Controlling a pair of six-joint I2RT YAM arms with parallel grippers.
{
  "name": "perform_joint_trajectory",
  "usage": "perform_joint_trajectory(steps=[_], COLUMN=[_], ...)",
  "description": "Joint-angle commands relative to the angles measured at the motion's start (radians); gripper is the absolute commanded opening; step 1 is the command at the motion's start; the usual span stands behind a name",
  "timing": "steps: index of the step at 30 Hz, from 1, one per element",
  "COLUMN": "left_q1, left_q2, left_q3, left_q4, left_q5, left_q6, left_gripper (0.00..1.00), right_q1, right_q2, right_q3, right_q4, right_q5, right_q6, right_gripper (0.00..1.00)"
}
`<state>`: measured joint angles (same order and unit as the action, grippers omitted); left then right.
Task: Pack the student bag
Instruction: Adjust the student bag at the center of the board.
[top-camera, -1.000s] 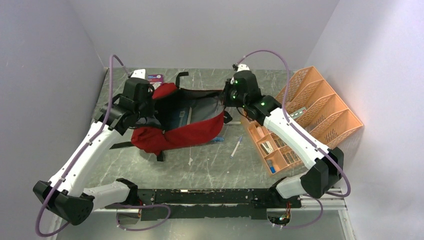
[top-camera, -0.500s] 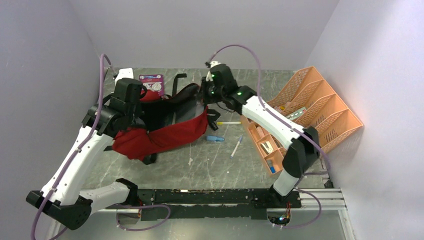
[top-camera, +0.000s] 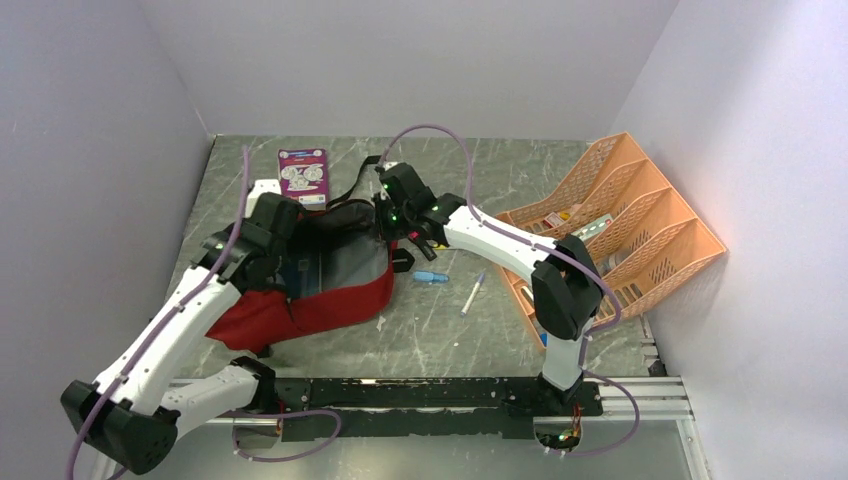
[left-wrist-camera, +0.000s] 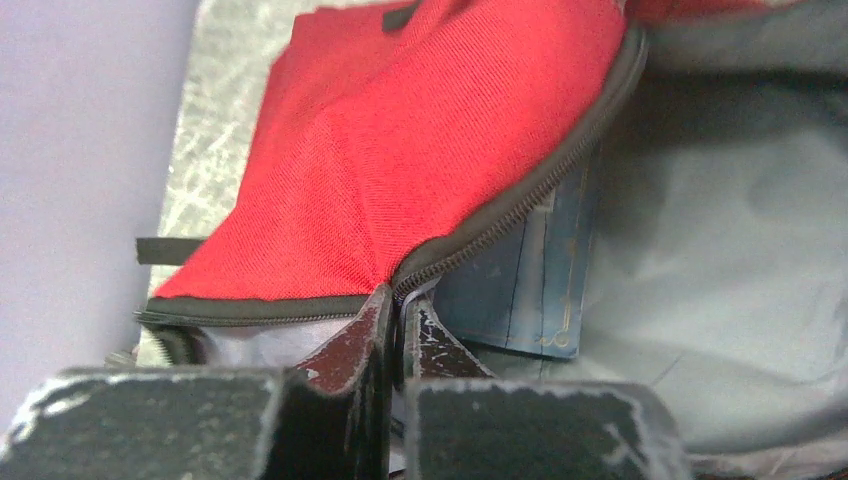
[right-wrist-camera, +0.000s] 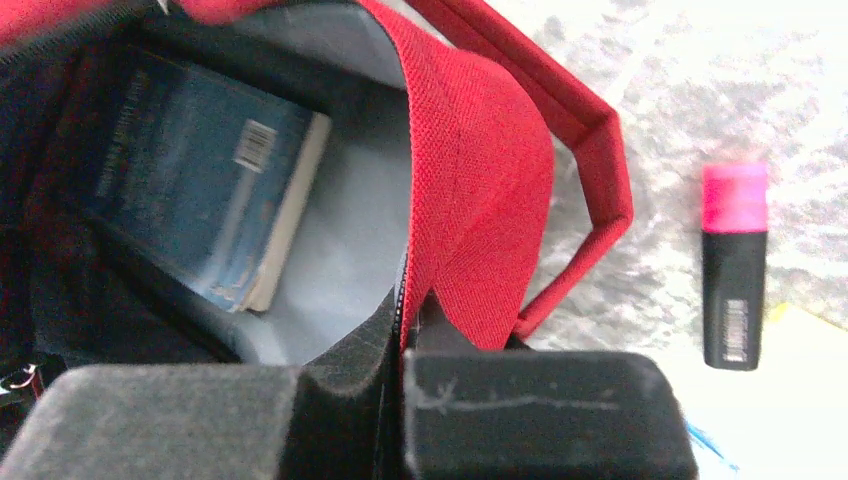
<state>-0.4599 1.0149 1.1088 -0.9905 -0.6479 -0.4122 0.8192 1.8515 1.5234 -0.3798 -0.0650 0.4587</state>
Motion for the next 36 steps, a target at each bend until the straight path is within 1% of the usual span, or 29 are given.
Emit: perform_joint_trajectory(steps=[1, 2, 3, 4, 5, 6, 7, 8, 10, 11, 15, 18, 19, 22, 24, 26, 32, 36], left_q1=[0.000, 0.000, 0.000, 0.000, 0.000, 0.000, 0.001, 0.000, 0.000, 0.001, 0.001, 0.002, 0.003, 0.012, 0.029, 0.049, 0.142, 0.225], left_q2=[0.020, 0.028, 0.036, 0.042, 0.050, 0.056, 0.060, 0.061, 0.062, 0.061, 0.067, 0.091, 0.105, 0.162, 0.209, 0.255, 0.402, 0.557], left_q3=[-0.095, -0.104, -0.111, -0.117, -0.121, -0.124, -0.125, -0.123, -0.107, -0.095, -0.035, 0.022, 0.035, 0.066, 0.080, 0.096, 0.173, 0.269], left_q4=[0.121, 0.136, 0.146, 0.152, 0.155, 0.158, 0.160, 0.162, 0.169, 0.174, 0.223, 0.265, 0.280, 0.317, 0.344, 0.376, 0.513, 0.578], left_q5=[0.050, 0.059, 0.068, 0.077, 0.087, 0.097, 0.106, 0.115, 0.131, 0.143, 0.220, 0.231, 0.226, 0.217, 0.230, 0.248, 0.311, 0.335], left_q6=[-0.031, -0.030, -0.032, -0.032, -0.034, -0.038, -0.039, -0.041, -0.037, -0.032, 0.005, 0.023, 0.027, 0.033, 0.027, 0.015, -0.013, -0.007], left_gripper=[0.05, 0.05, 0.07, 0.14, 0.30, 0.42, 0.51, 0.58, 0.68, 0.71, 0.74, 0.74, 0.73, 0.68, 0.66, 0.65, 0.69, 0.71], right_q1=[-0.006, -0.005, -0.006, -0.005, -0.006, -0.006, -0.006, -0.007, -0.006, -0.007, -0.008, -0.013, -0.018, -0.050, -0.071, -0.088, -0.113, -0.132], right_q2=[0.009, 0.007, 0.001, -0.008, -0.020, -0.034, -0.048, -0.062, -0.091, -0.104, -0.183, -0.226, -0.233, -0.225, -0.196, -0.147, 0.024, 0.198], right_q3=[-0.065, -0.074, -0.083, -0.094, -0.104, -0.114, -0.120, -0.121, -0.116, -0.114, -0.114, -0.121, -0.124, -0.108, -0.080, -0.034, 0.088, 0.223], right_q4=[0.031, 0.026, 0.024, 0.024, 0.026, 0.028, 0.027, 0.023, 0.012, 0.011, 0.036, 0.085, 0.107, 0.152, 0.169, 0.181, 0.244, 0.248], right_q5=[0.099, 0.111, 0.116, 0.120, 0.129, 0.142, 0.157, 0.172, 0.192, 0.196, 0.171, 0.118, 0.102, 0.043, 0.017, -0.012, -0.049, -0.088], right_q6=[-0.014, -0.016, -0.017, -0.017, -0.020, -0.021, -0.024, -0.027, -0.034, -0.037, -0.047, -0.054, -0.053, -0.046, -0.040, -0.035, -0.008, 0.039], right_gripper=[0.04, 0.11, 0.19, 0.27, 0.34, 0.38, 0.41, 0.44, 0.48, 0.50, 0.55, 0.59, 0.59, 0.49, 0.47, 0.47, 0.54, 0.57])
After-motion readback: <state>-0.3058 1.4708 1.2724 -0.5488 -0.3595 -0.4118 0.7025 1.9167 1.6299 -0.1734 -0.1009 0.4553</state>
